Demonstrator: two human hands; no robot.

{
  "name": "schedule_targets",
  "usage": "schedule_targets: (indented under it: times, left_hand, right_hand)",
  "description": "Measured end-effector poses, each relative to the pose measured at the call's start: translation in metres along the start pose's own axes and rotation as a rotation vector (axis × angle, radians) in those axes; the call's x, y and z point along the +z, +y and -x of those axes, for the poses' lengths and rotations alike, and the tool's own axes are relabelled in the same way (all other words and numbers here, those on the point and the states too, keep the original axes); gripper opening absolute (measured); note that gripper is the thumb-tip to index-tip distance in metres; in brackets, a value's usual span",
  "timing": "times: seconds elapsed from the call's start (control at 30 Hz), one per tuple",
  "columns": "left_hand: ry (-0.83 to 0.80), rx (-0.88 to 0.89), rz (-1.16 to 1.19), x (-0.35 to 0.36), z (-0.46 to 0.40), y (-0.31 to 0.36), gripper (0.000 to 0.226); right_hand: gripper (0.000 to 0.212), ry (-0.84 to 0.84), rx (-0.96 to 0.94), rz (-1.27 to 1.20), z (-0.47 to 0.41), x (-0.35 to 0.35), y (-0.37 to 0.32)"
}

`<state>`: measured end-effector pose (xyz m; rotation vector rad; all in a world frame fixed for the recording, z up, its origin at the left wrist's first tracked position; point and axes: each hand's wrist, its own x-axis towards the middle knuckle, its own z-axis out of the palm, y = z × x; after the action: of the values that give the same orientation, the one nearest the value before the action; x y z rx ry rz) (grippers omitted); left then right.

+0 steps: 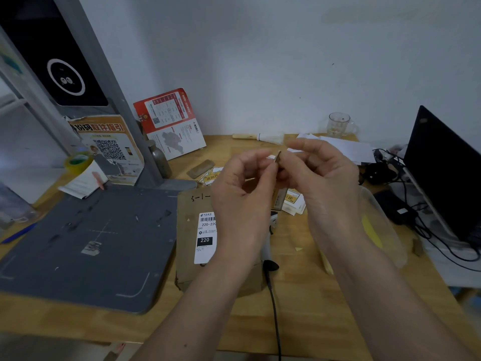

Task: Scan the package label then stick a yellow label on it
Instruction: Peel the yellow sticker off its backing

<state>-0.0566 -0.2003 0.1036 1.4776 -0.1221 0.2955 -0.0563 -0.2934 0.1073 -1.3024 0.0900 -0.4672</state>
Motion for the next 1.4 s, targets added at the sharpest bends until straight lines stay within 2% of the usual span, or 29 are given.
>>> schedule_targets:
  times: [0.17, 0.33, 0.6, 1.03, 1.2, 1.4]
  left_hand:
    - [-0.013, 0.085, -0.100, 0.001, 0.003, 0.003, 0.032]
    - [-0.014, 0.079, -0.074, 0.000, 0.004, 0.005, 0.037]
    - [0.004, 0.076, -0.031, -0.001, 0.002, 0.003, 0.039]
    - [0.019, 0.088, -0.013, -0.001, -0.002, 0.002, 0.037]
    - [0.014, 0.039, 0.044, 0.000, -0.005, 0.004, 0.036]
    - [0.014, -0.019, 0.059, 0.001, -0.006, 0.002, 0.036]
  right_hand:
    - [0.008, -0.024, 0.002, -0.016, 0.000, -0.002, -0.002]
    - [0.007, -0.046, 0.013, -0.008, -0.002, -0.004, 0.000]
    - [0.009, -0.070, 0.087, -0.067, -0.004, -0.005, 0.005]
    - [0.010, -0.074, 0.099, -0.081, -0.009, -0.004, 0.008]
    - [0.008, -0.065, 0.078, -0.052, -0.010, -0.004, 0.006]
    - [0.017, -0.060, 0.049, -0.002, -0.010, -0.004, 0.005]
